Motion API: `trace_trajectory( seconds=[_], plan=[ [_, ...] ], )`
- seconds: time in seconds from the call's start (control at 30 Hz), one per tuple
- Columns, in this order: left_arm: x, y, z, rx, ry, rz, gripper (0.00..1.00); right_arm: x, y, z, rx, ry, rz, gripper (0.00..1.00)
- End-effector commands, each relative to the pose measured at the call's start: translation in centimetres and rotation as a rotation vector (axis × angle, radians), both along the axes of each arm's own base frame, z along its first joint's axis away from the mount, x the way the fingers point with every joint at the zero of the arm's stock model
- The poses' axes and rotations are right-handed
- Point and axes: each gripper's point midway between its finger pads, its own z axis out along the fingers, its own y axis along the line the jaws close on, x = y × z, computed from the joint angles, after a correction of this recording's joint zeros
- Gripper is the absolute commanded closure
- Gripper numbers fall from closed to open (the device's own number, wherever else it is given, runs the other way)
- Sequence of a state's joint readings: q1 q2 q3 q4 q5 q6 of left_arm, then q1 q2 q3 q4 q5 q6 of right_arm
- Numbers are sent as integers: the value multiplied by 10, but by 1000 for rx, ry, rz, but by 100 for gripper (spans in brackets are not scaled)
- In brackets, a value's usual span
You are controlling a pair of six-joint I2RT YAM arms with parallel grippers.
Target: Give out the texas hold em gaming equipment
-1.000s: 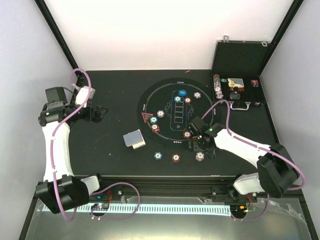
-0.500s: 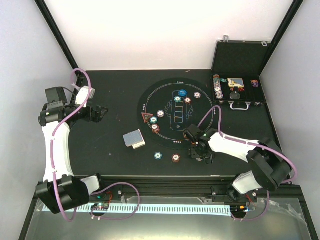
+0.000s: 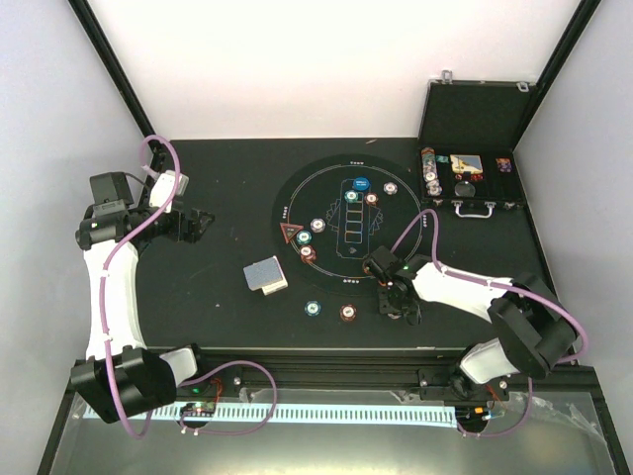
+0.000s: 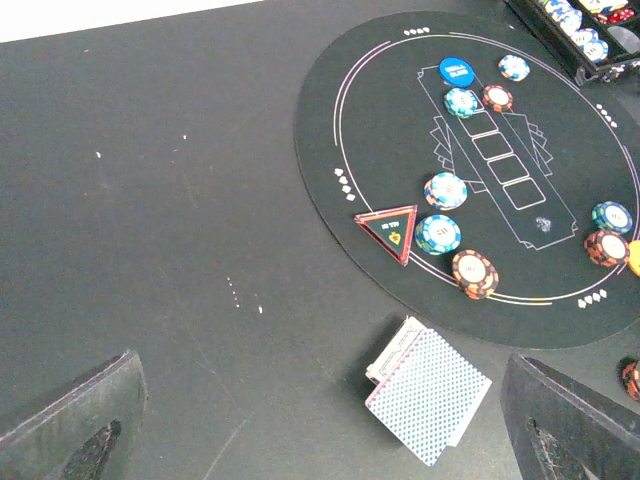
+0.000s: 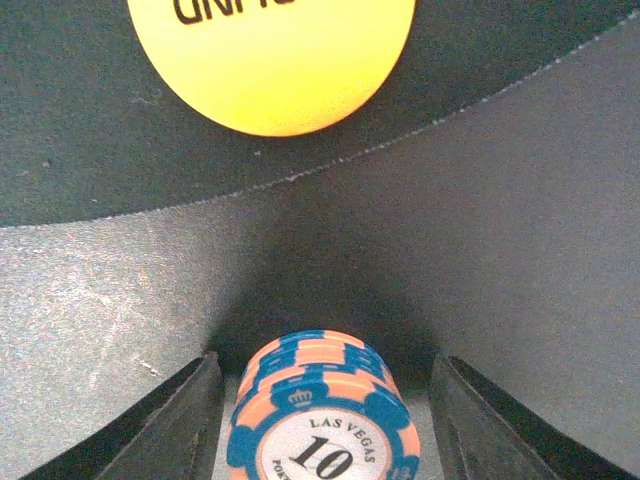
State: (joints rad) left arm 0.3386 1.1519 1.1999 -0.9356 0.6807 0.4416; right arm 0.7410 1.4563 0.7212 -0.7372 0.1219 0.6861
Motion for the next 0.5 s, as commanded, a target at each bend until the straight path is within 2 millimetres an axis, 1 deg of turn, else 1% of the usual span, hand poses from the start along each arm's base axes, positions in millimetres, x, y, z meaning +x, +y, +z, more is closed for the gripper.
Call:
trace_trajectory(
  seconds=[0.0, 0.13, 0.47],
  plan=[
    [0, -3, 13, -6, -31, -25, 1, -5, -9, 0, -31, -2, 4, 43],
    [-4, -9, 13, -22, -28, -56, 1, -6, -10, 1, -35, 1, 3, 43],
    [-3, -10, 12, -33, -24, -61, 1, -8, -9, 5, -28, 3, 5, 43]
  ],
)
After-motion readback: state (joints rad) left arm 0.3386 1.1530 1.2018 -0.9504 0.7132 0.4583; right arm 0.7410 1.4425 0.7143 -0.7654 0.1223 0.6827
